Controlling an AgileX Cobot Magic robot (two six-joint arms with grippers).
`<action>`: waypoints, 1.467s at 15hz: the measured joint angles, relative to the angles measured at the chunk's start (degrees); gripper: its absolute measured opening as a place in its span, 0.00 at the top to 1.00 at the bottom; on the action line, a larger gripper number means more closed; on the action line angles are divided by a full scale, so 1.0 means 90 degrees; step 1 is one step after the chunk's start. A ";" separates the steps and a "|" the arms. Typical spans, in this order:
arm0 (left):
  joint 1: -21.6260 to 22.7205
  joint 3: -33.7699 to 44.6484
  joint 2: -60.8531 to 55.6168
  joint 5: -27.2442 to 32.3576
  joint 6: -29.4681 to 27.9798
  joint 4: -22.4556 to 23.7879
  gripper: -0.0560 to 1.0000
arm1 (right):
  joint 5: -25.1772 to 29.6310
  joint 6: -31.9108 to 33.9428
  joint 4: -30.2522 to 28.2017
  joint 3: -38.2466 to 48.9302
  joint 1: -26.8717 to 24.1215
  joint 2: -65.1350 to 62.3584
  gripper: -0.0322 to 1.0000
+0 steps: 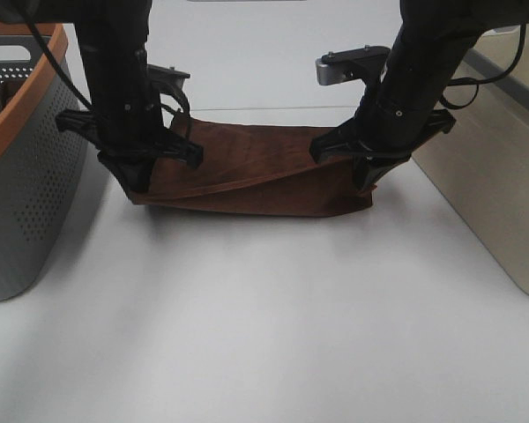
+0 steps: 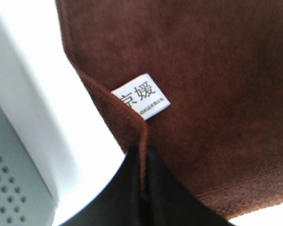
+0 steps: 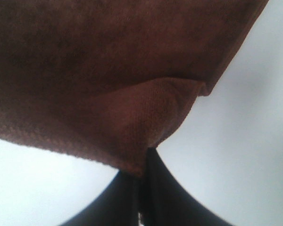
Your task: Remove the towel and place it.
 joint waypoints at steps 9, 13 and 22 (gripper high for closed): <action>-0.0006 0.0879 -0.0350 -0.0006 0.0013 -0.0630 0.95 | 0.0598 -0.0178 0.0554 0.0535 0.0000 0.0000 0.95; -0.0115 0.1229 -0.0376 0.0000 0.0025 -0.0949 0.57 | 0.0980 -0.0178 0.0586 0.0535 0.0000 0.0000 0.71; -0.0178 0.0968 -0.1140 0.0019 0.0032 -0.0554 0.14 | 0.1770 -0.0223 0.1012 0.0535 0.0000 -0.0738 0.26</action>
